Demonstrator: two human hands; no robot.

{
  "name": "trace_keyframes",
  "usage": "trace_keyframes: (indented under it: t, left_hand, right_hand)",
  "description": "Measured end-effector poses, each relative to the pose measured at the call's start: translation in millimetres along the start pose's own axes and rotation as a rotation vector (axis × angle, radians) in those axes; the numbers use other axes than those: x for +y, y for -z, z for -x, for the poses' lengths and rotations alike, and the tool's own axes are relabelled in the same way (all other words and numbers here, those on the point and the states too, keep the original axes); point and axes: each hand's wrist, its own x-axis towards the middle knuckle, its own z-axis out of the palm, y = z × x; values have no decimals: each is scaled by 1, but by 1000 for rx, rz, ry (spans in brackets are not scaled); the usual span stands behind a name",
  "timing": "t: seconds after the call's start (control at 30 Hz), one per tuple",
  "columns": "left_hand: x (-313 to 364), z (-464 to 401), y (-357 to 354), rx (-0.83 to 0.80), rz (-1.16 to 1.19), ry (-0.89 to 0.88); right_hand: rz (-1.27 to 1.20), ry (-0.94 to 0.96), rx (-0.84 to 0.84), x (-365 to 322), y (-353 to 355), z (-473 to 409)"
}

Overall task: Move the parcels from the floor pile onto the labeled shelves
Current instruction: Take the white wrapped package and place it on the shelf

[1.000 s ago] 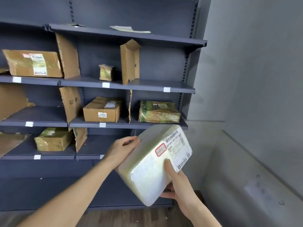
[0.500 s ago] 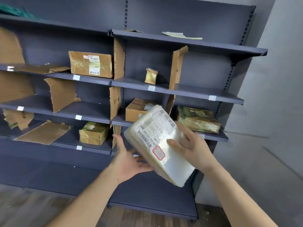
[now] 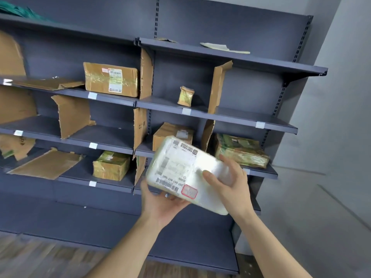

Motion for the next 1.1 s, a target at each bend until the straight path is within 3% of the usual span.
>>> trace_keyframes:
  t: [0.1,0.2,0.3,0.4,0.5,0.6,0.67,0.77,0.97,1.1]
  left_hand:
    - [-7,-7,-1,-20,3,18]
    - [-15,-9,-4,7,14,-7]
    - [-30,-10,-7,56,-54,-15]
    - [-49,-14,-3,178,-23,55]
    - [-59,-24,5,408,-306,17]
    - [-62,-37,7,581,-691,-175]
    - [-66,-41,-11,541,-866,-223]
    - [-71,-46,-32,426,-1061,-150]
    - [-85,-58,-45,185,-1177,31]
    - [-102,-64,-28,244,-1190,43]
  right_hand:
    - [147,175,5,-5,5,-8]
    - [-20,123,76,3,24,-16]
    - [-299,-160,109,27,38,-14]
    - [-456,-452,-10,50,42,-11]
    - [-425,-550,14,68,56,-12]
    - [-416,-592,65,80,76,-15]
    - [-427,-623,68,87,87,-16]
    - [-415,-634,93,93,103,-20]
    - [-394,-626,84,104,125,-22]
    - [-435,-667,55,132,130,-12]
